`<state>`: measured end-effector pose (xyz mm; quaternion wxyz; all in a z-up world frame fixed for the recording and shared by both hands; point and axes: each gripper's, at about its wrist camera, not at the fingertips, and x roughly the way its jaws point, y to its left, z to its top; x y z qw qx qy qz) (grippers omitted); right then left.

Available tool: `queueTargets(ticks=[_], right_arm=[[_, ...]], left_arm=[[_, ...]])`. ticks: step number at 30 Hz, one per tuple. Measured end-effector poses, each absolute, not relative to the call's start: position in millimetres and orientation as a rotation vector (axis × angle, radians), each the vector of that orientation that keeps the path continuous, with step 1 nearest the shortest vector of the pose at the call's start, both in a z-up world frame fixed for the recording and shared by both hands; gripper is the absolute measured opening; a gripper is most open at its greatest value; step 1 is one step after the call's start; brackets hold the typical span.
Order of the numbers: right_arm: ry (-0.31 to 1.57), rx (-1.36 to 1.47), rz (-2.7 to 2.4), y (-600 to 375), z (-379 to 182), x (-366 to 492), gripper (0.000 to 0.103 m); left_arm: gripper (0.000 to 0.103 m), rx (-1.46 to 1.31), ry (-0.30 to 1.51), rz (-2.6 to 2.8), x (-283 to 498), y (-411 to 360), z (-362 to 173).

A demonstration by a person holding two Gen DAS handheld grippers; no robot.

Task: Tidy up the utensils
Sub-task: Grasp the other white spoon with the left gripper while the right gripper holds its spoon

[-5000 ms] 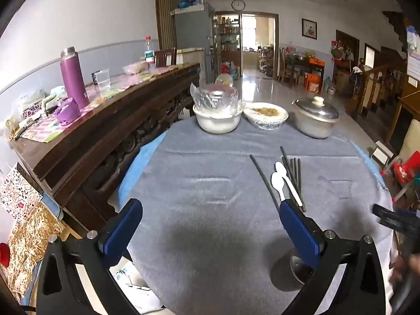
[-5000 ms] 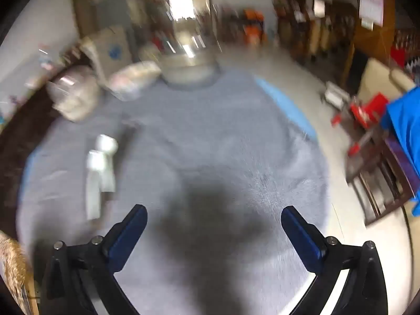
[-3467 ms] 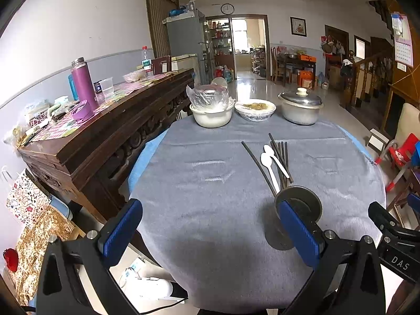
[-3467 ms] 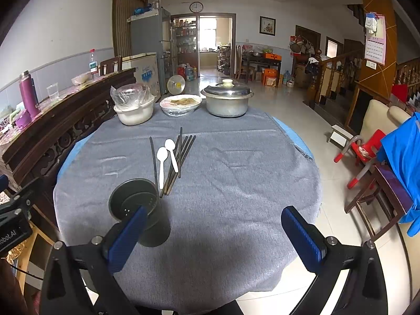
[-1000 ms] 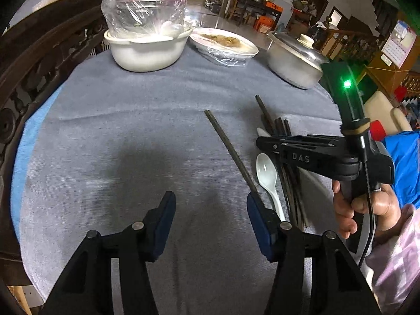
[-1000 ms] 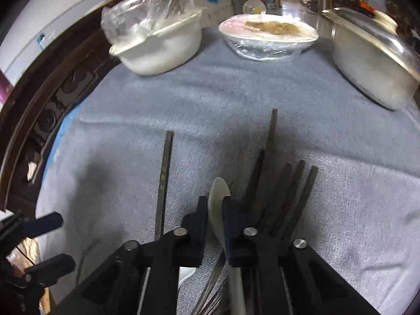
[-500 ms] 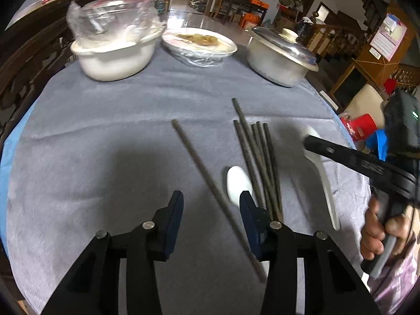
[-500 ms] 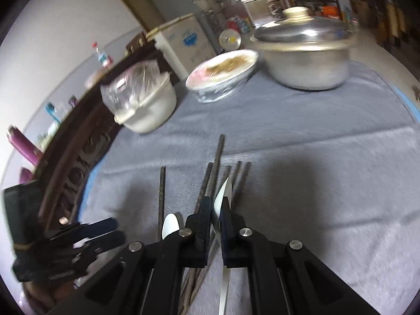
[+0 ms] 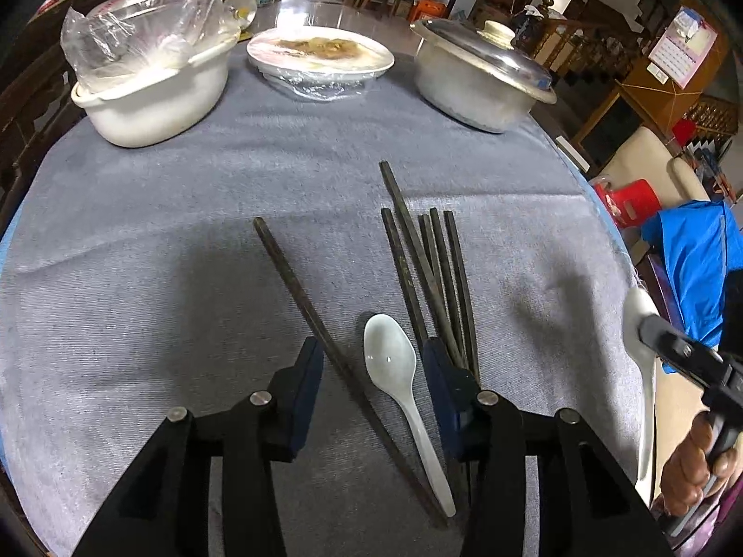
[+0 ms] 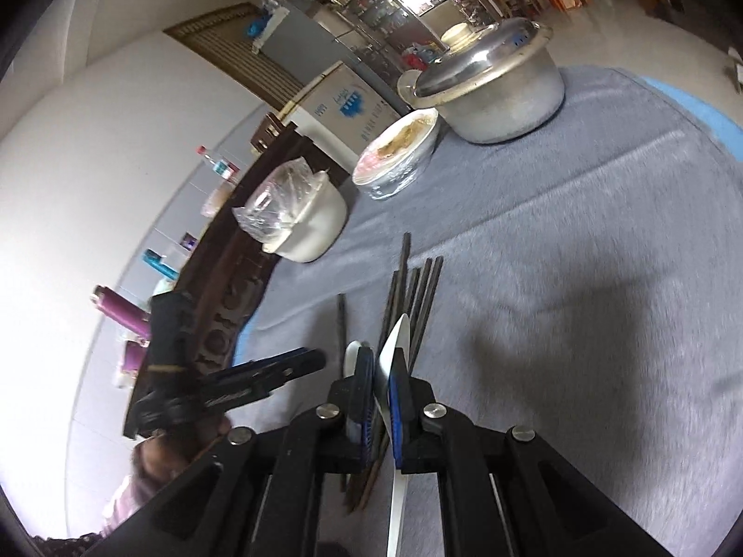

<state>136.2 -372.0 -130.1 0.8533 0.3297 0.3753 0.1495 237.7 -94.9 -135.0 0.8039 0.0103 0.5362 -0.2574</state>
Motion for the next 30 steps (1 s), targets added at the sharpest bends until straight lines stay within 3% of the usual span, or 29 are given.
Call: queueTargets(ticks=[12,14,16,19,29,30], right_arm=[[0.790,0.724,0.309,-374.5,-142.0,108.3,0.007],[0.793,0.729,0.304,-374.4,-145.0,105.7,0.007],[0.794,0.728,0.301,-374.4,-145.9,103.4,0.007],[0.791,0.716,0.298,-372.6,-144.3,99.4,0.007],[0.765,0.679,0.305,-359.1,-130.6,92.0,0.007],[0.764,0.679,0.307,-358.6,-130.6,91.0,0.007]], left_arm=[[0.046,0.041,1.218,-0.572,252.1,-130.4,-152.6],[0.038,0.044,1.237,-0.577,253.4,-135.2,-160.4],[0.015,0.046,1.264,-0.573,253.6,-137.4,-168.6],[0.007,0.033,1.247,-0.579,252.7,-136.2,-169.3],[0.004,0.042,1.165,-0.568,246.5,-128.8,-147.0],[0.008,0.038,1.180,-0.575,247.2,-128.2,-148.0]])
